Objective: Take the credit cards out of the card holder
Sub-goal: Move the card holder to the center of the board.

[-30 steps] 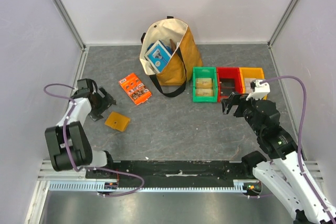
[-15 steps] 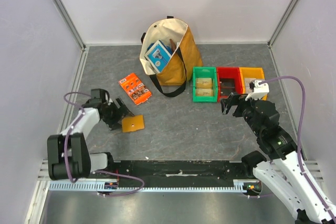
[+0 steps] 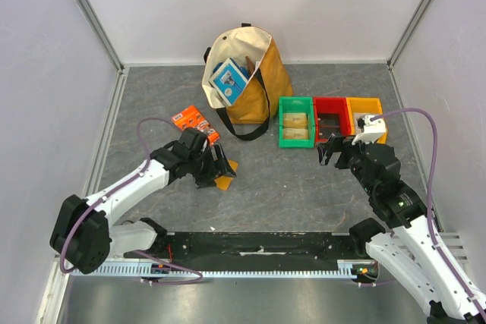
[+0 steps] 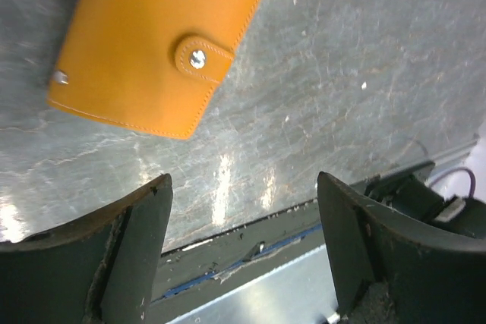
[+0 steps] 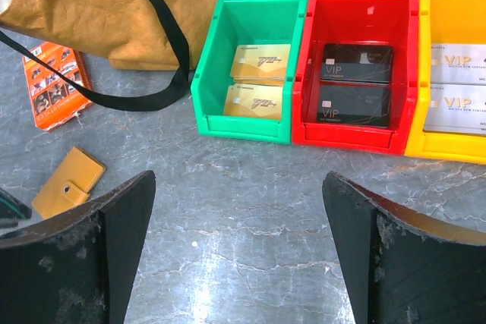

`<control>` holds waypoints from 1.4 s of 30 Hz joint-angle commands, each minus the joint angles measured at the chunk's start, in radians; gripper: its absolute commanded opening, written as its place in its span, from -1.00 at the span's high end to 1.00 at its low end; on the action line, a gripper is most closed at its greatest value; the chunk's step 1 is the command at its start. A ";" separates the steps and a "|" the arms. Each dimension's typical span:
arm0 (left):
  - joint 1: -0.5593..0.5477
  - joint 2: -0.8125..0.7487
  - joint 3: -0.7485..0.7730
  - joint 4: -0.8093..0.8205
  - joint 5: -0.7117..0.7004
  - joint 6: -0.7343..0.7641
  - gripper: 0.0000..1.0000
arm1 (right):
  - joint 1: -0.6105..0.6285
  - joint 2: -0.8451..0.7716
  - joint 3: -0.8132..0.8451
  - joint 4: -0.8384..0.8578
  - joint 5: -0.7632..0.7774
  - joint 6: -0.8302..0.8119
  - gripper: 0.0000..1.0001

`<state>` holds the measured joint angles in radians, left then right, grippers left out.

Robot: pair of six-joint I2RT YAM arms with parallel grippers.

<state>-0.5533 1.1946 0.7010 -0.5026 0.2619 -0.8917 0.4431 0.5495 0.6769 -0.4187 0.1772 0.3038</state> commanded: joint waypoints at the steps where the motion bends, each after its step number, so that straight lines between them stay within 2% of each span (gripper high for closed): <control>1: 0.003 -0.023 0.104 -0.140 -0.199 0.049 -0.65 | 0.005 0.001 -0.003 0.029 -0.016 -0.009 -0.96; 4: 0.030 0.052 0.172 -0.188 -0.248 0.181 -0.64 | 0.005 0.006 -0.004 0.028 -0.024 -0.012 -0.96; 9: 0.128 0.223 0.236 -0.166 -0.129 0.380 -0.63 | 0.005 0.012 0.000 0.027 -0.053 -0.020 -0.96; 12: 0.161 0.305 0.265 -0.178 -0.121 0.473 -0.60 | 0.003 0.018 -0.002 0.028 -0.071 -0.023 -0.96; 18: 0.194 0.414 0.284 -0.169 -0.053 0.577 -0.39 | 0.005 0.035 -0.004 0.032 -0.091 -0.026 -0.96; 21: 0.188 0.442 0.276 -0.149 0.016 0.599 -0.17 | 0.005 0.056 -0.007 0.043 -0.136 -0.031 -0.96; 24: 0.170 0.454 0.253 -0.123 0.036 0.596 -0.12 | 0.005 0.081 -0.007 0.050 -0.174 -0.037 -0.96; 25: 0.164 0.456 0.241 -0.108 0.045 0.587 -0.02 | 0.005 0.090 -0.008 0.055 -0.204 -0.038 -0.96; 28: 0.148 0.458 0.193 -0.057 0.066 0.550 0.01 | 0.005 0.113 -0.011 0.064 -0.258 -0.046 -0.96; 29: 0.142 0.456 0.177 -0.036 0.072 0.533 0.09 | 0.005 0.125 -0.011 0.066 -0.275 -0.045 -0.96; 35: 0.041 0.436 0.068 0.134 0.100 0.360 0.08 | 0.008 0.242 -0.043 0.101 -0.376 -0.002 -0.96; 38: 0.036 0.424 0.025 0.203 0.097 0.295 0.13 | 0.025 0.286 -0.077 0.138 -0.386 0.029 -0.93; 42: 0.020 0.393 -0.027 0.278 0.091 0.228 0.48 | 0.084 0.368 -0.100 0.175 -0.374 0.072 -0.89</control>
<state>-0.5156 1.5833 0.7506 -0.3088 0.4202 -0.5663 0.4786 0.8627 0.5945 -0.3187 -0.1719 0.3233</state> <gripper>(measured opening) 0.338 0.951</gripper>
